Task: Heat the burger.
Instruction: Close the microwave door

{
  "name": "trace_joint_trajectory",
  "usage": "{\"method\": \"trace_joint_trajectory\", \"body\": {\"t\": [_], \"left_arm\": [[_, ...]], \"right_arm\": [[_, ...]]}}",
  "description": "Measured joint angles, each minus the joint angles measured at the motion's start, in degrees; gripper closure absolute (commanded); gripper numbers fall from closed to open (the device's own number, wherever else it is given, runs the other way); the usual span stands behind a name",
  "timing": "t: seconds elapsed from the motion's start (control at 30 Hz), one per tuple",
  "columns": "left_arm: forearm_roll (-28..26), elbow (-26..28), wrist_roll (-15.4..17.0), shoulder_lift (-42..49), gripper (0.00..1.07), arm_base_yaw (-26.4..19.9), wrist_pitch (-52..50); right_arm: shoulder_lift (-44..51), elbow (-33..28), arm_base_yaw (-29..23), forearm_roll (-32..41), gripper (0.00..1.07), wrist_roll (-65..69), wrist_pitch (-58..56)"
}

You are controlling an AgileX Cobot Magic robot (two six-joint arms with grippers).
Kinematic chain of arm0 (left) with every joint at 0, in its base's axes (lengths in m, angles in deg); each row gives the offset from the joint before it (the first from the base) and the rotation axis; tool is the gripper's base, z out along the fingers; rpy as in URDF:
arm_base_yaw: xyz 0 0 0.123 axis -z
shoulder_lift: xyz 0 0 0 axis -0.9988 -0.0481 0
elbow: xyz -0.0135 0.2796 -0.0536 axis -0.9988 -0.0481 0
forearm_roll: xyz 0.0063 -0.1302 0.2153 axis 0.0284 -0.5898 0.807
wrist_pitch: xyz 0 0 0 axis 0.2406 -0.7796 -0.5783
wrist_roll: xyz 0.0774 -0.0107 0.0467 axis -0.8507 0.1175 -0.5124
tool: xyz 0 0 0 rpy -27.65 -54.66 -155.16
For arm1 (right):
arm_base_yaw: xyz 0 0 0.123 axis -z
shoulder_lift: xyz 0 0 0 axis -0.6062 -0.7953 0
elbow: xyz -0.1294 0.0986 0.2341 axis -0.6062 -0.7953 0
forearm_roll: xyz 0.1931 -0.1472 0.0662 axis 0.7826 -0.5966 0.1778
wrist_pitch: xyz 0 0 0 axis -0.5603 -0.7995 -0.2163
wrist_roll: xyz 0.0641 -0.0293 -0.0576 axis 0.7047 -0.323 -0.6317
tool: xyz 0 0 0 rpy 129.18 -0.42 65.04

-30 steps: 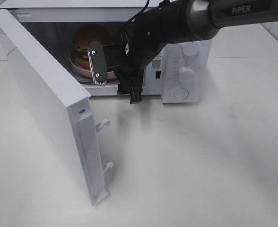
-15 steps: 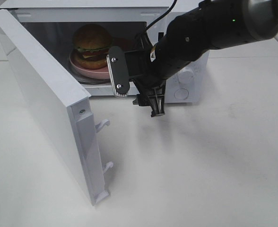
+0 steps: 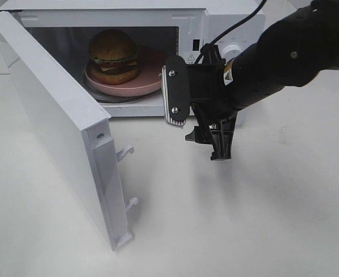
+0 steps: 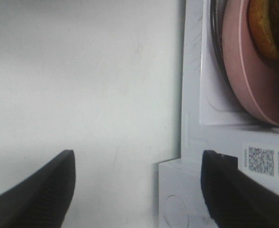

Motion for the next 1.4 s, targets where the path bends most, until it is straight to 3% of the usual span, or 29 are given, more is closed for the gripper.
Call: {"method": "trace_joint_trajectory", "body": {"t": [0.47,0.77,1.4], "left_arm": [[0.0,0.0,0.0,0.0,0.07,0.0,0.0],[0.0,0.0,0.0,0.0,0.07,0.0,0.0],[0.0,0.0,0.0,0.0,0.07,0.0,0.0]], "right_arm": [[12.4,-9.2,0.0,0.1,0.35,26.1,-4.4],[22.8,-11.9,0.0,0.1,0.35,51.1,-21.3],[40.7,-11.9,0.0,0.1,0.35,61.4,-44.2]]}}
